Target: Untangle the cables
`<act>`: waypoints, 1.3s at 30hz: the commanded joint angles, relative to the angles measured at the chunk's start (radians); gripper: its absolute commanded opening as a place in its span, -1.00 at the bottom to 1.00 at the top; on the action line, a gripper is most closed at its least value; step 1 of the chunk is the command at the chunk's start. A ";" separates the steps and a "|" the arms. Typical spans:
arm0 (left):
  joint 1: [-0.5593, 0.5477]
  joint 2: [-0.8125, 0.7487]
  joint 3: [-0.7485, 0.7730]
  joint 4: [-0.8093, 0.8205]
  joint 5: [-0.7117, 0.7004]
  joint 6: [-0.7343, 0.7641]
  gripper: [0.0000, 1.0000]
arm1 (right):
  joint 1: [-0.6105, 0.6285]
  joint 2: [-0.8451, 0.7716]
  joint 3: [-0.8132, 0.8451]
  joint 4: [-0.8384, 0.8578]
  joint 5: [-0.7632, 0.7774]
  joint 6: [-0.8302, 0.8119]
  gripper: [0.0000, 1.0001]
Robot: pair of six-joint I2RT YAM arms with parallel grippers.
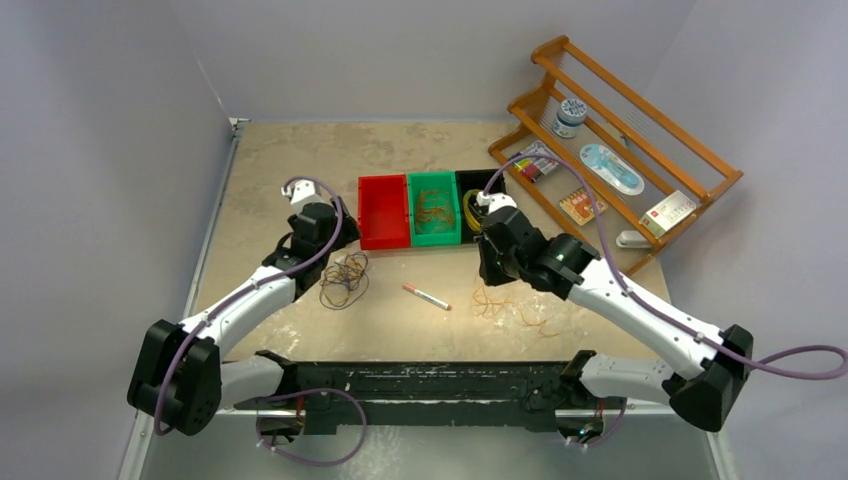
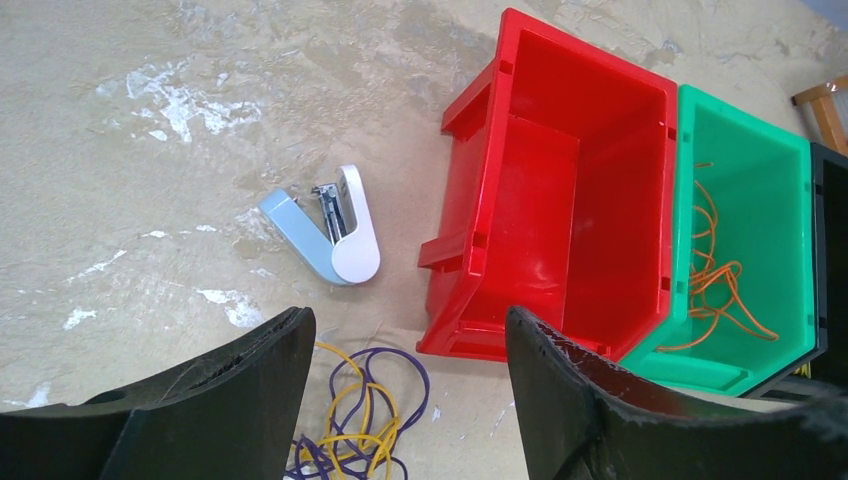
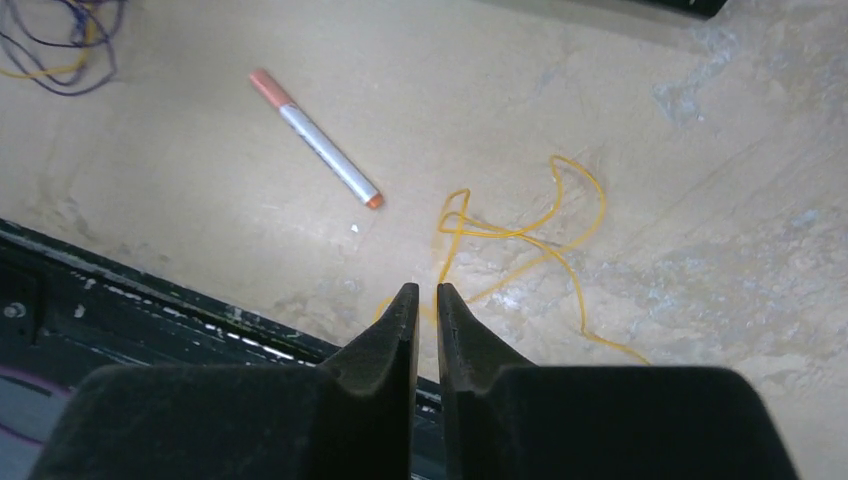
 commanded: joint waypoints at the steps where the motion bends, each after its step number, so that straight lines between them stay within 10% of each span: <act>1: 0.000 0.010 0.015 0.056 0.021 0.011 0.37 | -0.013 0.062 -0.040 -0.018 0.009 0.049 -0.69; 13: -0.001 -0.006 0.001 0.057 0.026 0.012 0.37 | -0.047 0.177 -0.090 0.137 -0.004 0.011 0.01; 25: -0.001 -0.018 -0.020 0.058 0.042 0.012 0.37 | -0.047 0.165 -0.216 0.316 -0.340 -0.081 0.59; 39: -0.001 -0.024 -0.026 0.062 0.058 0.008 0.36 | 0.070 0.306 -0.205 0.288 -0.191 0.006 0.81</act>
